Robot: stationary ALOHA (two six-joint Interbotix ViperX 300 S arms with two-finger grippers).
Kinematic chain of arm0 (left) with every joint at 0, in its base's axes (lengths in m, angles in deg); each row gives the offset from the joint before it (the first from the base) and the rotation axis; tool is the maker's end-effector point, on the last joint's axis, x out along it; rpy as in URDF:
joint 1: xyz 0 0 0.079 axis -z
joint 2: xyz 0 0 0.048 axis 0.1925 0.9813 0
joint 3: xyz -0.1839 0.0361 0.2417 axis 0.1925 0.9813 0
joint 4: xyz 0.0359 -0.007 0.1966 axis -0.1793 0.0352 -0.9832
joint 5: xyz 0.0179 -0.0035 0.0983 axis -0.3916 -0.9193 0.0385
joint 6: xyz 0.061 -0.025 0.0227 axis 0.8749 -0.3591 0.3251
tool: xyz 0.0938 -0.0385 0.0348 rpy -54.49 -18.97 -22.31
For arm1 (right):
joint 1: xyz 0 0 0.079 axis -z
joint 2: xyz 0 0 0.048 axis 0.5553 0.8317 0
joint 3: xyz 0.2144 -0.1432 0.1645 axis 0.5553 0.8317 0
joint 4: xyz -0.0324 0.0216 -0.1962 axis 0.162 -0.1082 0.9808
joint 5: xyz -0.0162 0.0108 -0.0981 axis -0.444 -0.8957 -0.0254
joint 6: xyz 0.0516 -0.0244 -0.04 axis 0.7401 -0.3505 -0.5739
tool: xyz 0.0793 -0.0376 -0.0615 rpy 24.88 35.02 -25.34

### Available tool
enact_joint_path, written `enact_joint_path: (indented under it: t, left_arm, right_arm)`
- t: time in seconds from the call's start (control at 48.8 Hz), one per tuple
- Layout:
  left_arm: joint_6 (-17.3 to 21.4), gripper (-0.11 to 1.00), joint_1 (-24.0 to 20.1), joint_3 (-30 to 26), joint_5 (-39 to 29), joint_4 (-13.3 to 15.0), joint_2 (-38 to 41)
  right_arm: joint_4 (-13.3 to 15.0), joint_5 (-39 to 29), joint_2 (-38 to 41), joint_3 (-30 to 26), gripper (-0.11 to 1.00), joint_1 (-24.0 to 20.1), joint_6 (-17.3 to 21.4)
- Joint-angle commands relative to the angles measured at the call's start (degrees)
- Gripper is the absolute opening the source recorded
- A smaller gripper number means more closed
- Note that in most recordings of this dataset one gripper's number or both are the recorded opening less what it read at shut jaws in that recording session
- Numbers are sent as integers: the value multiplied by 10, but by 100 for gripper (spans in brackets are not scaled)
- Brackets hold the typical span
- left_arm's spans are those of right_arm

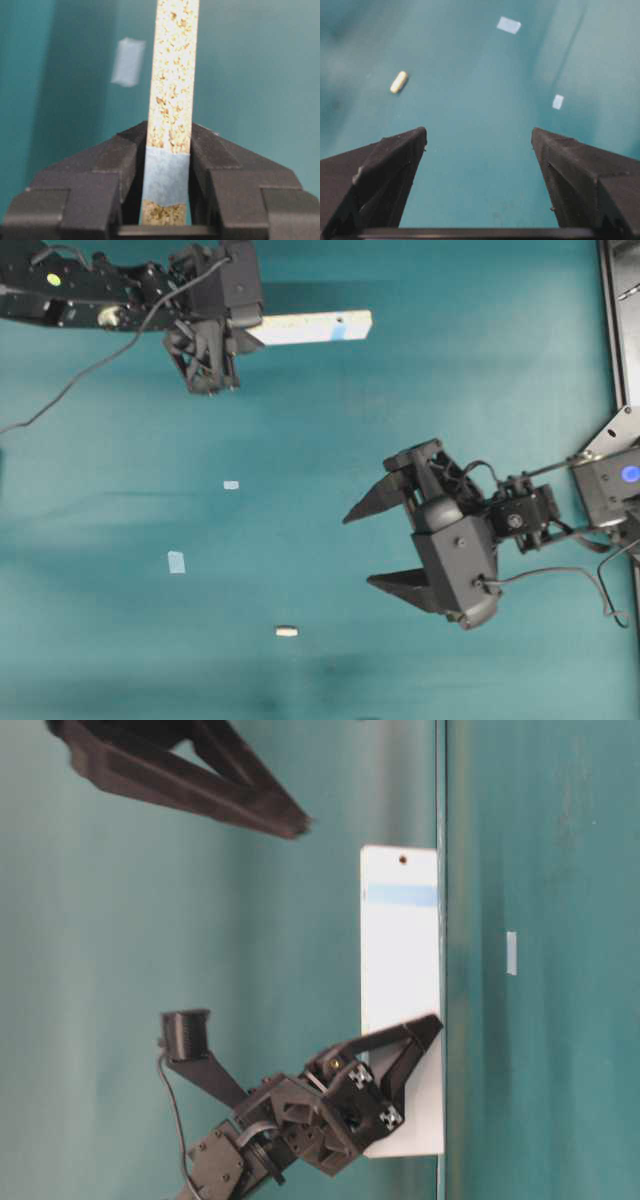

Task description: Move the wooden board into place and insert the rod into its hole.

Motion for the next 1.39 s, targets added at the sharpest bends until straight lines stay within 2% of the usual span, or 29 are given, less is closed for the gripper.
enact_joint_path:
  t: [0.0,0.144,0.308,0.554,0.984,1.21,1.374]
  left_arm:
    - [-30,22,25,-21,2,1,-14]
    - [-81,22,68,-36,12,1,3]
    - [-121,22,122,-73,31,1,38]
    - [-140,22,173,-163,40,1,117]
    - [-145,22,185,-306,36,0,234]
    - [-170,22,182,-323,35,0,265]
    - [-167,22,182,-323,34,-1,273]
  right_arm:
    - [1,-19,-21,-20,99,1,1]
    - [0,-52,-40,-27,99,1,1]
    - [1,-75,-57,-25,99,1,1]
    - [1,-88,-75,-23,99,1,1]
    - [6,-88,-88,-21,99,1,1]
    - [7,-88,-89,-21,99,1,1]
    - [9,-88,-89,-17,99,1,1]
